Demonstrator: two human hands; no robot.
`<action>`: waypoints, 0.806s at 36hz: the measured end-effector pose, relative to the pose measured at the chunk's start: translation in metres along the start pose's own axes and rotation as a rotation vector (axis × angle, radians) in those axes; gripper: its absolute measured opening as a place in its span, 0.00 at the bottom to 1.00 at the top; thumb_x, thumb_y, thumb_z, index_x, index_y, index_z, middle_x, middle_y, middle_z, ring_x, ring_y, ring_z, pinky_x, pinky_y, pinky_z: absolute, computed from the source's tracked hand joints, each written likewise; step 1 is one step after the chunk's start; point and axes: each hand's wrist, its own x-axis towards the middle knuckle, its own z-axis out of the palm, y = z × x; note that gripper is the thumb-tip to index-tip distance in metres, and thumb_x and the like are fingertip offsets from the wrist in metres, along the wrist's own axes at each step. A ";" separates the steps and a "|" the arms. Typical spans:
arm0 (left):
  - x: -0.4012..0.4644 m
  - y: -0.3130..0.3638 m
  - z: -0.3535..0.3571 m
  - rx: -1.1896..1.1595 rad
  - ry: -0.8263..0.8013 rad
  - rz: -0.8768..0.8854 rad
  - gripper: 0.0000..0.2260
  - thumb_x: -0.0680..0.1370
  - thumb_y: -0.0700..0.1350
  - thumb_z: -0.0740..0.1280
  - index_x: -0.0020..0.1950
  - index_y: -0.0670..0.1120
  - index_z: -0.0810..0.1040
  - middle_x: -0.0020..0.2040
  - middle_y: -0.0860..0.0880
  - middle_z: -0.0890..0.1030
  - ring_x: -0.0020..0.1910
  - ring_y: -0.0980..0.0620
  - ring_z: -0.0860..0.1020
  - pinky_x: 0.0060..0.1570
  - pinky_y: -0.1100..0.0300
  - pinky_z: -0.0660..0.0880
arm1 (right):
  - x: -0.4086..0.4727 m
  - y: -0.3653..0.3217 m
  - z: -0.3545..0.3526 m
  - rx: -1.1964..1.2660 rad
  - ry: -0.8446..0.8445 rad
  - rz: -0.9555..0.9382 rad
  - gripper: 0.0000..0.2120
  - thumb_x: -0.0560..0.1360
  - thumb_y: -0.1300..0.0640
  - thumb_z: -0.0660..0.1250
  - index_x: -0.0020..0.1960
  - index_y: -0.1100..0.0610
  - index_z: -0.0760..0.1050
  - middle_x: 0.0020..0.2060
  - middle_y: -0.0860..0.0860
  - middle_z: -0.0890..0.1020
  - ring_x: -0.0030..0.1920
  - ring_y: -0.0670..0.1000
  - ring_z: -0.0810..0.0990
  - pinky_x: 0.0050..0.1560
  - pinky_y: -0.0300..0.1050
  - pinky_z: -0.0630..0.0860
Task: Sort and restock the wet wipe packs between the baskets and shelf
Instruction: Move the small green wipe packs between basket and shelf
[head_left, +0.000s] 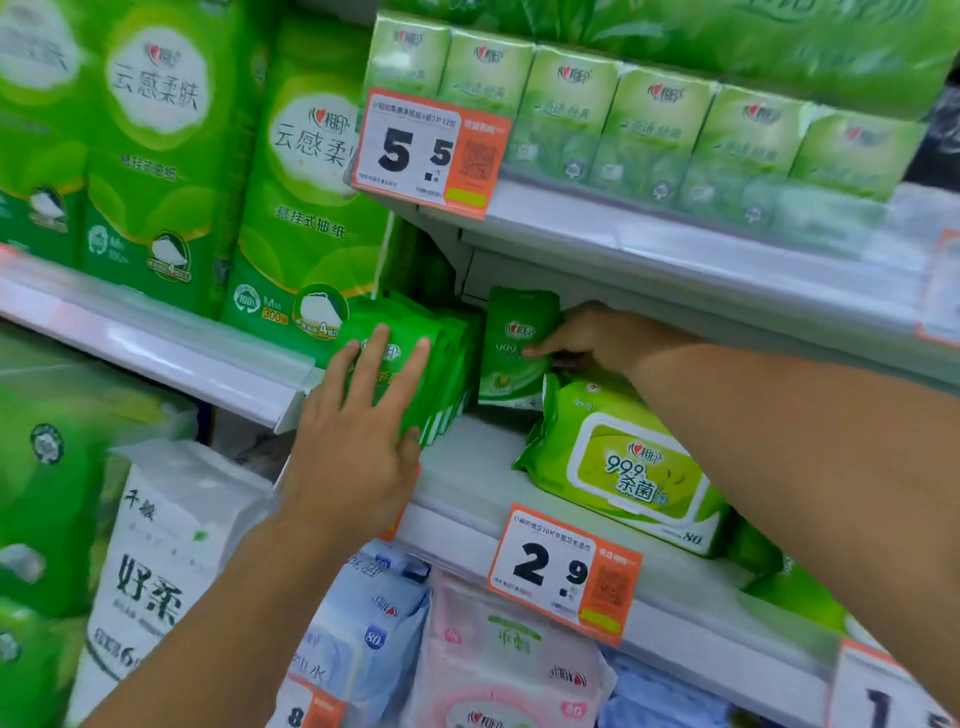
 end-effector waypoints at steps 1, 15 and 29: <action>-0.001 -0.002 0.003 -0.001 -0.006 0.006 0.32 0.78 0.53 0.58 0.81 0.56 0.50 0.81 0.45 0.50 0.78 0.39 0.52 0.72 0.39 0.60 | 0.030 0.010 -0.001 -0.068 0.020 -0.003 0.43 0.44 0.42 0.87 0.52 0.64 0.81 0.48 0.61 0.86 0.44 0.55 0.84 0.53 0.51 0.81; -0.002 -0.003 0.018 -0.036 0.033 0.009 0.33 0.77 0.56 0.50 0.80 0.58 0.42 0.81 0.51 0.38 0.79 0.48 0.37 0.75 0.48 0.43 | 0.033 0.013 0.023 -0.437 0.287 -0.009 0.44 0.67 0.36 0.76 0.68 0.68 0.71 0.65 0.60 0.78 0.65 0.57 0.78 0.62 0.46 0.74; -0.003 -0.004 0.016 -0.068 0.028 0.024 0.34 0.78 0.54 0.54 0.80 0.60 0.40 0.81 0.51 0.37 0.78 0.50 0.35 0.75 0.49 0.42 | 0.047 0.021 0.020 -0.380 0.417 0.104 0.33 0.69 0.52 0.79 0.68 0.66 0.71 0.65 0.58 0.78 0.66 0.55 0.77 0.61 0.43 0.74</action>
